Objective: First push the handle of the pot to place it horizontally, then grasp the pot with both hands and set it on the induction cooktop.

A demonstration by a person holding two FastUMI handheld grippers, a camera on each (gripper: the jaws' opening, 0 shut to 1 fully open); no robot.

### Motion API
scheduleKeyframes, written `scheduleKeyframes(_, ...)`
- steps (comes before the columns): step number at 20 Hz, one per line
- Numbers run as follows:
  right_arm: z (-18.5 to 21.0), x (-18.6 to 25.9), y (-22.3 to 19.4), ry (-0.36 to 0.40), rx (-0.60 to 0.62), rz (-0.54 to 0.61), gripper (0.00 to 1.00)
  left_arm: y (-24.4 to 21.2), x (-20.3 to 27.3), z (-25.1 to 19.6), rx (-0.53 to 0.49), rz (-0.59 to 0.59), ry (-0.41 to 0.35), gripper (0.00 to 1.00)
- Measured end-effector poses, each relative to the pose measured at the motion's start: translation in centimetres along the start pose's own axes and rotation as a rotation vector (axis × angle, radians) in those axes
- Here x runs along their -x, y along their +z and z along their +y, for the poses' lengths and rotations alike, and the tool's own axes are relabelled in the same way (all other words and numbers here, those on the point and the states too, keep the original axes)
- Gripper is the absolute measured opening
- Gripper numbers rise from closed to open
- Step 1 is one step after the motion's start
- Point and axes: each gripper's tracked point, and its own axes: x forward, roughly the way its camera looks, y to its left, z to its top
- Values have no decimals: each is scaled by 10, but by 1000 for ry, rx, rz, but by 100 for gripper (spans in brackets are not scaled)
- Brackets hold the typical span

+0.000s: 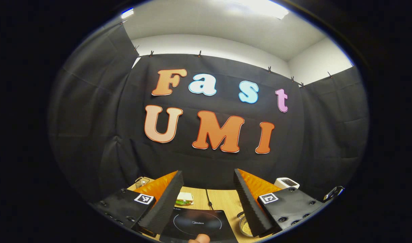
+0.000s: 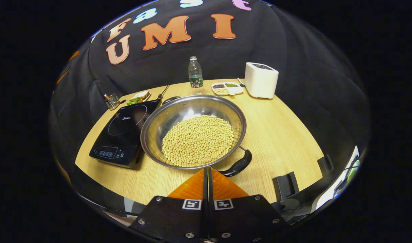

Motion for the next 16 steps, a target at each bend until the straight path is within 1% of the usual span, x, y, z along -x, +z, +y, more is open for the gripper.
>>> scheduleKeyframes(7, -3, -20, -15, 11, -15, 64, 0, -5, -7, -2, -18, 4, 2, 98)
scheduleKeyframes(12, 0, -28, -13, 52, -46, 76, 0, -10, -14, -5, -26, 20, 2, 98)
scheduleKeyframes(16, -5, -33, -11, 38, -32, 77, 0, -15, -20, -8, -24, 32, 3, 97)
